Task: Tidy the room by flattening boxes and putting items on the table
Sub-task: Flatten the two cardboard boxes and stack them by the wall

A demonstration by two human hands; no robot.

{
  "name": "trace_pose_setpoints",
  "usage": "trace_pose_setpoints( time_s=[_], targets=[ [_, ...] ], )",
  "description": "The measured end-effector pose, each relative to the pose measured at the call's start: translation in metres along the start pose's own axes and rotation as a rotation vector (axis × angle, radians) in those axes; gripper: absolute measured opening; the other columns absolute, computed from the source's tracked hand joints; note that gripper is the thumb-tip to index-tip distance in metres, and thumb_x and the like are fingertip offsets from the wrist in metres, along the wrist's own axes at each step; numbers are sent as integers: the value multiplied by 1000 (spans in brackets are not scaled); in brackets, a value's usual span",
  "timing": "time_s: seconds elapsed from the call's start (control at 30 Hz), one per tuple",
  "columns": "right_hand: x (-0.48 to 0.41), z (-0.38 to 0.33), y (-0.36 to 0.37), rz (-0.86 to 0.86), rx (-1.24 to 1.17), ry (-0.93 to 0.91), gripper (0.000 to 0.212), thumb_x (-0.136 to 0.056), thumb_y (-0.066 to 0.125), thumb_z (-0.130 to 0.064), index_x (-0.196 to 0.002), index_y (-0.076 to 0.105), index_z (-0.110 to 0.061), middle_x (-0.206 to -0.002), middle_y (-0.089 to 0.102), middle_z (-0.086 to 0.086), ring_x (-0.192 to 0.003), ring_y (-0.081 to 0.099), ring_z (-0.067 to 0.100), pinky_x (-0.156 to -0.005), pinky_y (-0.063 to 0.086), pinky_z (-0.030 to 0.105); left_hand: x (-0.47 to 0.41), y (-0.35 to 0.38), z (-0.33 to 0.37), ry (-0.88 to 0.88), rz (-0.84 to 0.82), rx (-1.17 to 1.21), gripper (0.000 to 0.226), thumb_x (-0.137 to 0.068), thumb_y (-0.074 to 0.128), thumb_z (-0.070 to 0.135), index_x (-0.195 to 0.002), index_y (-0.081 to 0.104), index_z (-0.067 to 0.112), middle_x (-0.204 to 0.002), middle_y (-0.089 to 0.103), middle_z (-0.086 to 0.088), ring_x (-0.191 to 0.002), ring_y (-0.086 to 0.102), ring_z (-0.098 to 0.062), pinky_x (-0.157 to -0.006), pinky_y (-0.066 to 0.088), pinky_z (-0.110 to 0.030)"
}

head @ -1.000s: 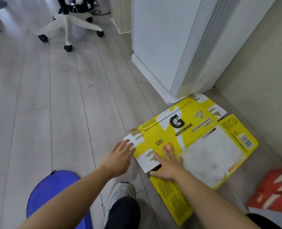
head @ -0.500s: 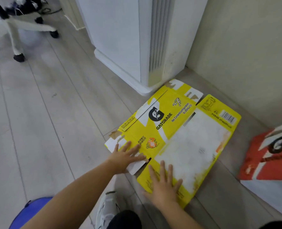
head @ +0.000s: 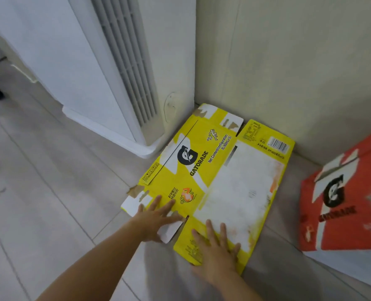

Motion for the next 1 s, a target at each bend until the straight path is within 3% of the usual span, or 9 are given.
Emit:
trace_pose_setpoints(
  time_s=[0.3,0.43,0.5,0.6,0.77,0.83,0.9,1.0],
  targets=[
    [-21,-8,0,-9,-28,34,101,-76,61,-68,-141,-15,-57,-151,-42,-10,-136,-39,38,-95,-8,81,-28,-9,-27,89,-57,-27,105,-80,71,56,-136,-17,71,-154,-35,21,-145,-27,-33,-106,18,-77],
    [-22,-5,-6,-77,-42,14,101,-70,54,-79,-142,-14,-57,-152,-39,-13,-138,-37,37,-98,-1,79,-23,-17,-19,53,-68,-87,105,-81,74,50,-143,-10,65,-159,-28,16,-148,-19,-36,-110,20,-70],
    [-20,-3,-17,-98,-57,6,94,-73,48,-81,-145,-5,-54,-155,-31,-16,-142,-30,33,-102,9,76,-18,-23,-12,30,-78,-114,104,-80,76,46,-147,-3,60,-162,-21,10,-149,-12,-36,-113,16,-67],
    [-10,0,-43,-44,-99,-33,74,-88,48,-63,-150,16,-40,-161,-12,-14,-148,-14,30,-107,22,67,-6,-39,4,20,-36,-131,97,-81,75,47,-151,7,51,-165,-12,4,-150,-7,-33,-117,12,-62],
    [25,6,-109,152,23,-105,55,-97,41,-46,-147,30,-26,-162,8,1,-146,14,31,-111,28,53,27,-97,38,-13,104,-103,66,-93,61,41,-150,29,34,-164,11,-1,-150,9,-29,-118,18,-52],
    [40,13,-143,214,53,-104,51,-98,38,-43,-146,32,-24,-162,12,4,-145,18,30,-113,24,51,39,-130,53,-1,183,-152,47,-97,56,35,-141,44,27,-155,33,-3,-144,26,-28,-113,28,-46],
    [61,30,-190,308,77,-96,48,-99,37,-40,-143,37,-21,-161,15,6,-144,21,30,-113,23,50,53,-176,74,27,297,-205,28,-98,52,29,-124,55,21,-131,54,-5,-127,46,-28,-101,39,-41],
    [98,63,-275,526,124,-78,43,-97,41,-35,-136,47,-17,-153,32,9,-135,35,31,-107,31,46,70,-249,110,64,425,-257,16,-100,48,25,-108,59,16,-107,61,-5,-106,56,-29,-88,43,-40]
  ],
)
Point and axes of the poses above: each hand's wrist, its own x-axis away from the middle knuckle, its own y-axis out of the palm, z = x × y, the point moved 7 cm from there along -x, towards the middle knuckle
